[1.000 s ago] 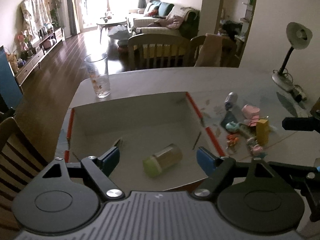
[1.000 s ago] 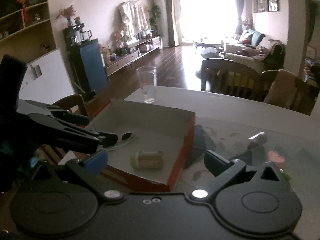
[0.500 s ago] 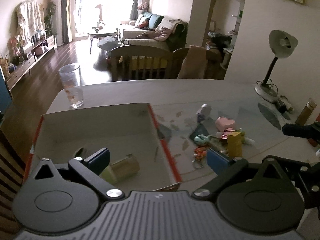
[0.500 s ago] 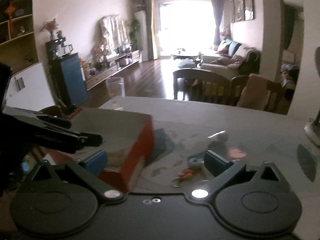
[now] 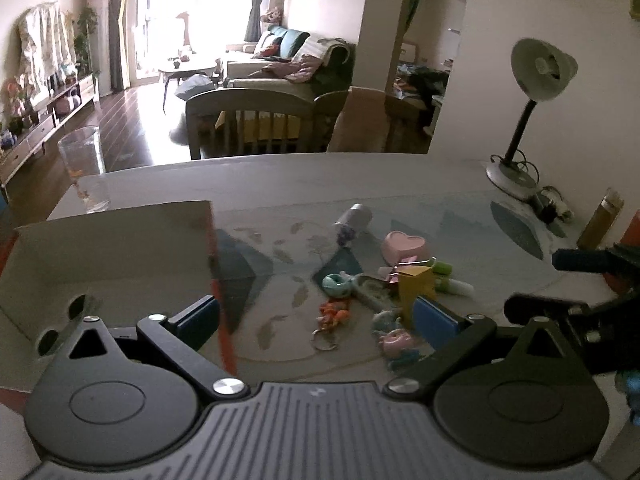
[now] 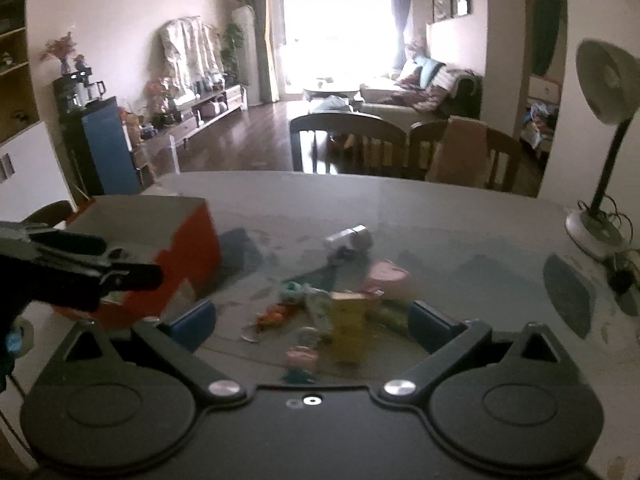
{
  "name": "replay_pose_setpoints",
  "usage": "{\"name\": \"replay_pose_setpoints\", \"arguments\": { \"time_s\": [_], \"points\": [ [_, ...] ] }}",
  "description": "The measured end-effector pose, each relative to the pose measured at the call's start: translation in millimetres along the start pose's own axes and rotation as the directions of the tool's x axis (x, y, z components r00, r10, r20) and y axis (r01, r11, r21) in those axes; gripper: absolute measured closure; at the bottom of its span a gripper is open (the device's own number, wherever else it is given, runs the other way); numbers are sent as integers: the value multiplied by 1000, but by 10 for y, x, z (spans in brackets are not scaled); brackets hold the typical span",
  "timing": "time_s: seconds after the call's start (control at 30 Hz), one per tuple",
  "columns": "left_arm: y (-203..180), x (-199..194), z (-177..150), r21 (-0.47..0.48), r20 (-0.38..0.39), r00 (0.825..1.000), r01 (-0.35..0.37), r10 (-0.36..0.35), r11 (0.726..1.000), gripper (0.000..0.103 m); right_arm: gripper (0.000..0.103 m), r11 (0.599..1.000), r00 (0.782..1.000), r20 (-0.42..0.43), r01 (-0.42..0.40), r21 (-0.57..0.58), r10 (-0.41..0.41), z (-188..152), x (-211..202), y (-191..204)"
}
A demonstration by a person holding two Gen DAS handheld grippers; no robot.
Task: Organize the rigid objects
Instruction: 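Withdraw both tools from the box back over the table items, then grasp the pink pig figurine with left gripper while right gripper grasps the small yellow box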
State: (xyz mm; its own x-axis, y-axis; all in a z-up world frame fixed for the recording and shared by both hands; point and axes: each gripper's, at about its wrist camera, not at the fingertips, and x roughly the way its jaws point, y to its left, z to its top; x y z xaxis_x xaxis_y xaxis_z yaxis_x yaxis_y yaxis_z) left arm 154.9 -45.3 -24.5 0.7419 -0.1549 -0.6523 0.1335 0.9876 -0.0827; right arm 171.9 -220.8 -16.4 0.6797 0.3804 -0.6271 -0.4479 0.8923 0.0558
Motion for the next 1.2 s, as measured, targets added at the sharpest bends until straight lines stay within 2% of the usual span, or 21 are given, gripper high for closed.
{"name": "replay_pose_setpoints", "arguments": {
  "time_s": [0.27,0.33,0.47,0.6,0.77,0.83,1.07,1.2],
  "points": [
    [-417,417,-153,44,-37,999,-17,19,999,0,4,1000,999,-52,9,1,-9,-46,340,-373],
    [-481,548,-205,42,-56,998,-31,33,999,0,9,999,997,-74,-4,34,6,-39,434,-468],
    [-580,776,-298,36,-85,996,-38,41,999,0,9,999,994,-106,-23,40,27,-24,630,-548],
    [-693,982,-383,53,-101,992,-65,70,996,0,12,998,988,-146,-42,39,47,13,827,-583],
    [-732,1220,-456,4,-146,985,-88,88,996,0,13,997,976,-208,-59,50,68,23,1095,-617],
    [-736,1282,-474,-14,-156,984,-94,90,996,0,19,997,969,-233,-68,48,78,8,1195,-604],
    [-803,1498,-533,-19,-207,970,-133,127,991,0,23,995,953,-285,-98,33,103,-30,1408,-511],
    [-846,1552,-546,-13,-207,970,-134,128,991,1,32,995,947,-305,-100,27,103,-39,1480,-480]
  ]
}}
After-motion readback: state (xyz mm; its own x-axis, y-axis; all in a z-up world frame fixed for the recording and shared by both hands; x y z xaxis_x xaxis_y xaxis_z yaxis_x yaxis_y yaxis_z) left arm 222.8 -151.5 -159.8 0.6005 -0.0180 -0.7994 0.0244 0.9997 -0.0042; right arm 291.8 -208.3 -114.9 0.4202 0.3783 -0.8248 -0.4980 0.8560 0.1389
